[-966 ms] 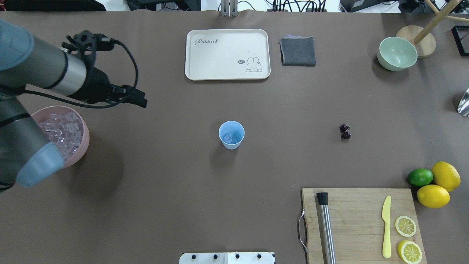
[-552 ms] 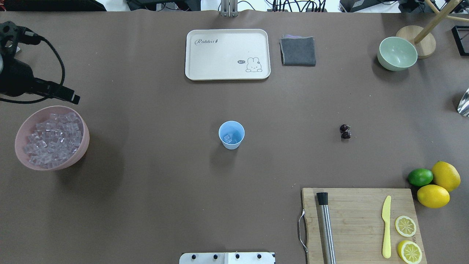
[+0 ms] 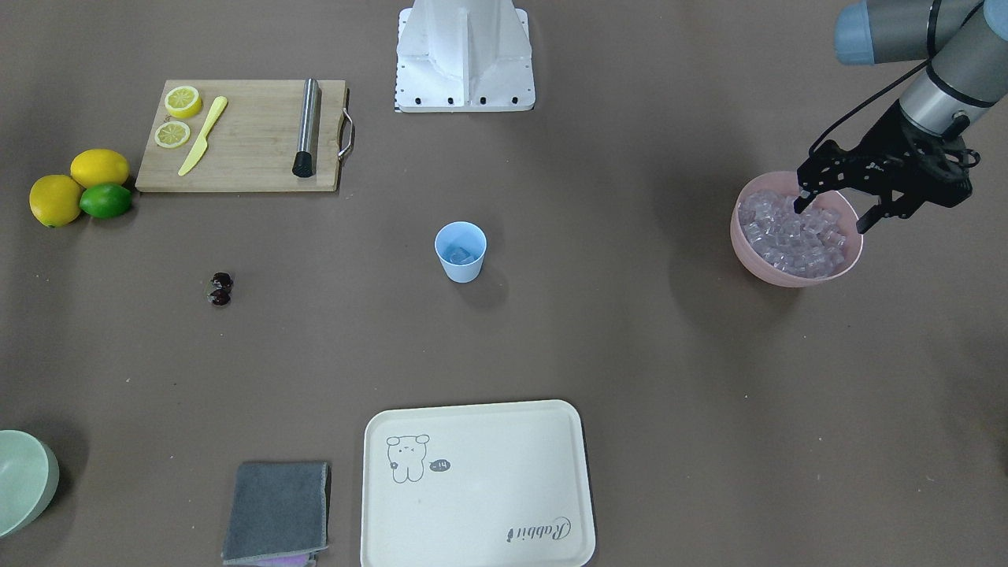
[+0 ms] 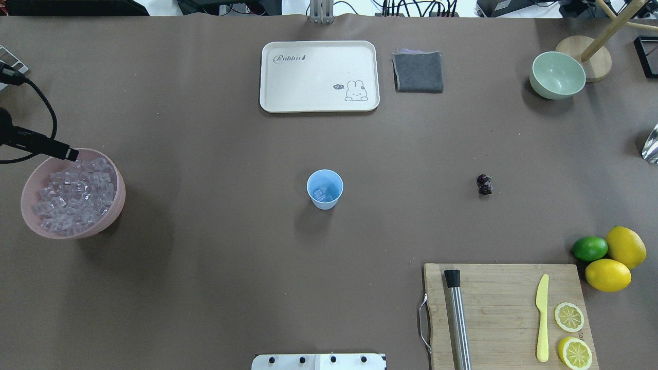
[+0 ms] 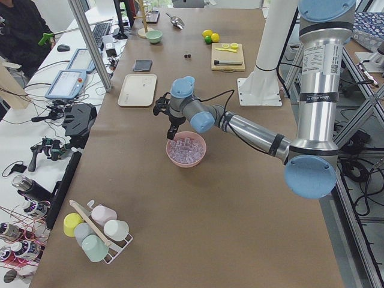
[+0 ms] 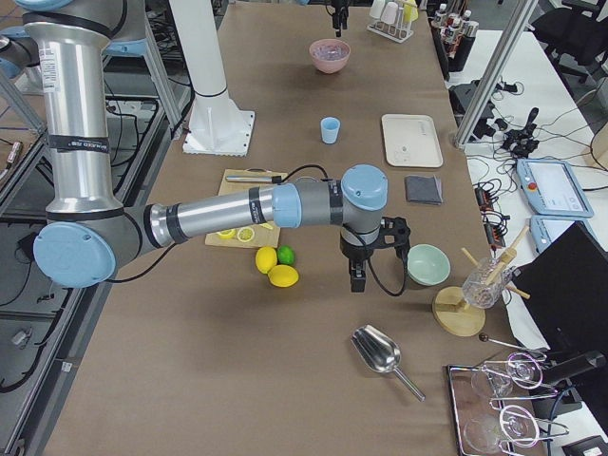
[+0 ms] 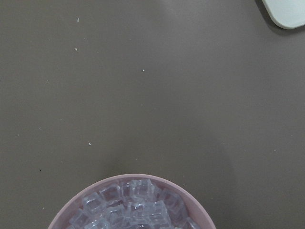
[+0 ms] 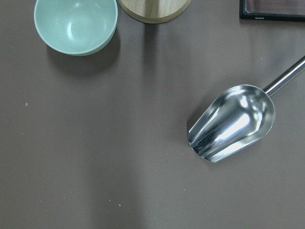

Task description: Put ice and cherries in cup

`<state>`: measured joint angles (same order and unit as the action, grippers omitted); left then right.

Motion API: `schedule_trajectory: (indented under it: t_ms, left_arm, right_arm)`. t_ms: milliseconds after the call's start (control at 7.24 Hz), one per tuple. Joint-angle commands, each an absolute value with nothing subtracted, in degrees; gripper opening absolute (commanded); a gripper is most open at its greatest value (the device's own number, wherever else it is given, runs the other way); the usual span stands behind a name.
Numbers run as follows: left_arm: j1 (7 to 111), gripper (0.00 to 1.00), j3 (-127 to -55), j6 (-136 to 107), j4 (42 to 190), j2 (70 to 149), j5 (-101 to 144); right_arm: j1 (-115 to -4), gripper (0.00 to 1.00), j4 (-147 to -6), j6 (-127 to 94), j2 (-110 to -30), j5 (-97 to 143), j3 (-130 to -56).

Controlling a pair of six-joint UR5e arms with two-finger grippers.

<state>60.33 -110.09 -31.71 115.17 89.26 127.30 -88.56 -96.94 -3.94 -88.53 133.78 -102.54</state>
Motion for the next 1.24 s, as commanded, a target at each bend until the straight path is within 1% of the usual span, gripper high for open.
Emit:
schedule_trajectory:
  t_ms: [0,414,690,1104]
  left_arm:
    - [59.9,0.97,-108.6,-40.3,121.2,86.7,127.3]
    - [59.8,0.97,-108.7,-52.8,124.1,83.9,126.0]
    - [54.9,0.97,-109.2,-60.6,124.0,83.3,118.0]
    - [50.6,0.97,-110.7,-76.7,123.2,83.1,112.6]
  right_arm:
    - [-88.5,1.00,-96.9,-3.9,-88.6,133.8,-102.7]
    - [-88.5,1.00,-96.9,-4.0,-88.6,133.7,-103.0]
    - [-88.2,1.00,-96.9,-4.4,-88.5,133.7,-103.0]
    - [-88.1,1.00,-96.9,-4.4,-87.7,133.5,-103.2]
